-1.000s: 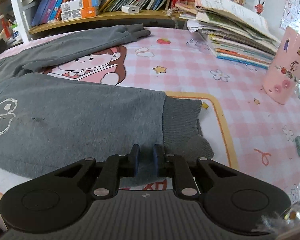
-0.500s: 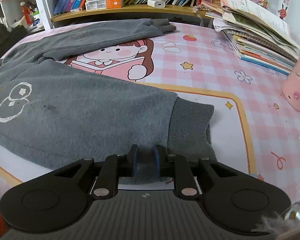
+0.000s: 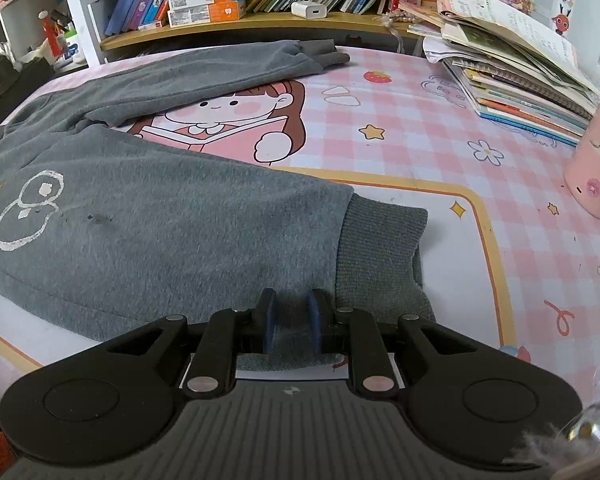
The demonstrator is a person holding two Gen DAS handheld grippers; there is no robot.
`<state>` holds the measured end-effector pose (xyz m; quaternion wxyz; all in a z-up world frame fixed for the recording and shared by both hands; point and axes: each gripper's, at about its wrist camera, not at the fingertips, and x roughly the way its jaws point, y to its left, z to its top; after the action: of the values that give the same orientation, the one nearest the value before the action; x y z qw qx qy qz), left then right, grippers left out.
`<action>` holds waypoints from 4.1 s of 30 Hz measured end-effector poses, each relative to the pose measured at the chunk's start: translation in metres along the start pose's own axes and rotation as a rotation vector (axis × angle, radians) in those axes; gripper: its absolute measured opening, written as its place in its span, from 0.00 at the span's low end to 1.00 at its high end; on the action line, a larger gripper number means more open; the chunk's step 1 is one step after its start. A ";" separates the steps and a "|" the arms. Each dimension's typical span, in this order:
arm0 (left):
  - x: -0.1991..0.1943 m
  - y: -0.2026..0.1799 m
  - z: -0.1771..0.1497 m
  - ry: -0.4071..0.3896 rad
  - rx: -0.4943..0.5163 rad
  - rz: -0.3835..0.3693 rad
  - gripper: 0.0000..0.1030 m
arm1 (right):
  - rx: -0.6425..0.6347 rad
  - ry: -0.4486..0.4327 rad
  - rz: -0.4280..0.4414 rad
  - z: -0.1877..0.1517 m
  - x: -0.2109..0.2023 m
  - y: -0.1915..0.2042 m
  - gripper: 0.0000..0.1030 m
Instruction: Fold clothes
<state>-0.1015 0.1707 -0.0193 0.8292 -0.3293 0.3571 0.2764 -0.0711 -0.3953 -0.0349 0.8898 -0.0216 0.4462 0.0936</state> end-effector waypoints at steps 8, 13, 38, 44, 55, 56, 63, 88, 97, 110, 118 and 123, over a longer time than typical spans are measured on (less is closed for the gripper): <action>-0.022 0.002 0.000 -0.047 0.029 -0.009 0.41 | -0.009 -0.003 -0.004 0.000 0.001 0.002 0.20; -0.026 -0.016 -0.007 -0.048 0.097 -0.055 0.42 | -0.016 -0.002 -0.010 0.000 0.001 0.004 0.20; 0.010 -0.042 0.014 0.089 0.337 -0.282 0.42 | 0.059 -0.031 -0.108 -0.013 -0.028 0.083 0.31; 0.018 -0.052 0.030 0.109 0.420 -0.346 0.42 | 0.121 -0.029 -0.134 -0.027 -0.036 0.111 0.31; 0.031 -0.052 0.021 0.183 0.515 -0.438 0.49 | 0.118 -0.033 -0.190 -0.027 -0.046 0.149 0.32; 0.030 -0.051 0.020 0.182 0.527 -0.440 0.49 | 0.111 -0.033 -0.190 -0.024 -0.046 0.151 0.32; 0.019 -0.053 0.013 0.114 0.668 -0.429 0.61 | 0.058 -0.034 -0.167 0.004 -0.034 0.156 0.34; 0.098 -0.182 0.043 0.038 0.920 -0.308 0.71 | -0.303 -0.064 0.040 0.226 0.118 0.052 0.41; 0.145 -0.221 0.052 0.036 1.015 -0.240 0.71 | -0.292 -0.060 0.050 0.300 0.186 0.028 0.41; 0.176 -0.236 0.072 0.068 1.004 -0.243 0.71 | -0.433 0.024 0.080 0.329 0.244 0.020 0.46; 0.198 -0.238 0.075 0.106 1.000 -0.234 0.71 | -0.397 0.033 0.106 0.330 0.253 0.006 0.55; 0.205 -0.237 0.080 0.146 0.963 -0.260 0.71 | -0.357 0.032 0.129 0.332 0.258 -0.004 0.64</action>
<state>0.2173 0.1268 -0.0533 0.8875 0.0303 0.4572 -0.0488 0.3427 -0.3208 -0.0412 0.8567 -0.1521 0.4372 0.2278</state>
